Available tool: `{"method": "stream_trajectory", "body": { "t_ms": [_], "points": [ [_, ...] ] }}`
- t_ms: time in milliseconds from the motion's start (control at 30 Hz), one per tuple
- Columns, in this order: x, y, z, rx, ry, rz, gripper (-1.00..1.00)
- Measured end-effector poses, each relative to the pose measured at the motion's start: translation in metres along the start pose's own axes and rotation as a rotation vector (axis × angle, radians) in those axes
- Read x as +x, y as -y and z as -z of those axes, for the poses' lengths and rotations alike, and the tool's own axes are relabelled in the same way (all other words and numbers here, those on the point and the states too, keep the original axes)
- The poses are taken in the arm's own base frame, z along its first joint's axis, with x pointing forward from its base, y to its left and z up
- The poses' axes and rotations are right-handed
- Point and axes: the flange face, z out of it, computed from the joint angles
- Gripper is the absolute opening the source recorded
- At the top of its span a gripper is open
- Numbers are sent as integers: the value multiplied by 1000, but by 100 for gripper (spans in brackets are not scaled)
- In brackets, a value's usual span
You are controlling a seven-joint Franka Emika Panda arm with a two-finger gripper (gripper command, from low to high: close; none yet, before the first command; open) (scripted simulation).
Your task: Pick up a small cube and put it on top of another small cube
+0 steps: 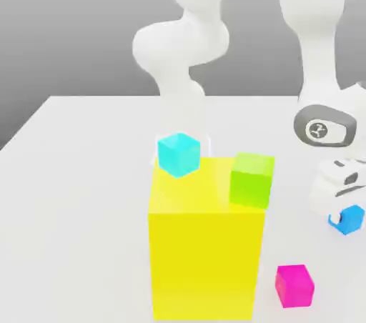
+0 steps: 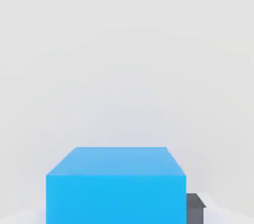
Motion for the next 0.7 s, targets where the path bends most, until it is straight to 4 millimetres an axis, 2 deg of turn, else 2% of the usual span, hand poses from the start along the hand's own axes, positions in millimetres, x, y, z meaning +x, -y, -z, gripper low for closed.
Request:
{"method": "stream_trajectory", "body": {
  "t_ms": [67, 233, 333, 433, 567, 700],
  "points": [
    [0, 1, 12, 0, 0, 0, -100],
    [5, 1, 65, -1, -1, 1, -100],
    [50, -2, 101, -3, -3, 12, -100],
    [110, -19, 141, -3, -2, -1, -100],
    [172, -50, 198, -1, 0, 19, -100],
    [217, -91, 258, 0, 2, 55, -100]
  ]
}}
